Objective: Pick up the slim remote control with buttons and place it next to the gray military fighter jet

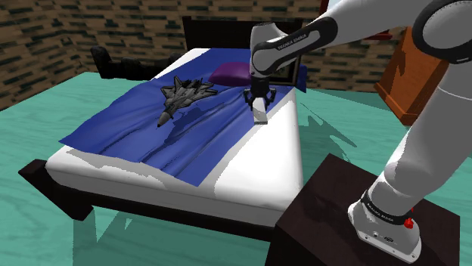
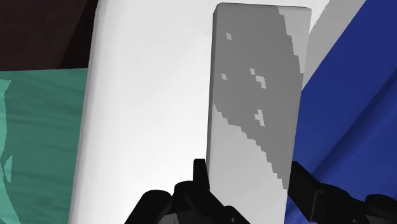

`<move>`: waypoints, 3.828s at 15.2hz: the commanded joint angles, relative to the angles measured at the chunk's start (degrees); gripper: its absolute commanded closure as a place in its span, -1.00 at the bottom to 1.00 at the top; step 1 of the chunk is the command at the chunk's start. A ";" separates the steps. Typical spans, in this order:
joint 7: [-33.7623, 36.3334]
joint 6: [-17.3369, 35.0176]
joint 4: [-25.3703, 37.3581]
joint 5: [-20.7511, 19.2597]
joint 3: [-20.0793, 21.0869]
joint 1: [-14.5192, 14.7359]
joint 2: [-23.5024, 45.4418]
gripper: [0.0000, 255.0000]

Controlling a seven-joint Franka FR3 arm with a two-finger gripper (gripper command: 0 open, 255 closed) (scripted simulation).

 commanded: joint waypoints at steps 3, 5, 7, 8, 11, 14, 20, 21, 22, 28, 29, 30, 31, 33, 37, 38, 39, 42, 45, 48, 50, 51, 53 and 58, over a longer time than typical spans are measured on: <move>3.26 -3.16 11.49 -1.81 0.91 1.78 8.55 1.00; 4.63 -5.06 17.61 -2.71 1.16 2.85 12.92 1.00; 5.84 -7.28 24.29 -3.59 1.28 4.07 17.49 1.00; 6.38 -8.54 27.89 -4.01 1.29 4.73 19.88 1.00; 7.71 -13.07 40.15 -5.22 1.20 6.93 27.74 1.00; 8.44 -19.53 56.42 -6.34 0.84 9.68 37.58 1.00; 8.44 -24.87 73.28 -7.10 0.08 12.46 48.98 1.00; 8.52 -23.94 72.13 -7.11 0.10 12.34 48.77 1.00; 8.59 -23.02 70.99 -7.12 0.11 12.23 48.57 1.00; 8.97 -18.19 65.82 -7.23 0.11 11.76 48.30 1.00; 9.02 -17.47 65.16 -7.26 0.10 11.71 48.36 1.00; 9.07 -16.77 64.55 -7.29 0.09 11.66 48.45 1.00; 9.12 -16.09 63.98 -7.32 0.08 11.61 48.57 1.00; 9.22 -14.75 62.89 -7.38 0.04 11.53 48.83 1.00; 9.38 -12.30 61.24 -7.53 -0.05 11.44 49.65 1.00; 9.42 -11.74 60.96 -7.57 -0.08 11.43 49.93 1.00; 9.46 -11.17 60.65 -7.61 -0.11 11.42 50.20 1.00; 9.57 -9.54 59.89 -7.73 -0.20 11.40 51.08 1.00; 9.67 -7.98 59.32 -7.85 -0.30 11.40 52.07 1.00; 9.75 -6.55 59.03 -7.98 -0.42 11.42 53.22 1.00; 9.80 -5.67 59.00 -8.06 -0.50 11.46 54.07 1.00; 9.82 -5.21 58.95 -8.11 -0.54 11.47 54.48 1.00; 9.86 -4.39 59.06 -8.19 -0.62 11.52 55.41 1.00; 9.91 -3.28 59.32 -8.30 -0.75 11.60 56.78 1.00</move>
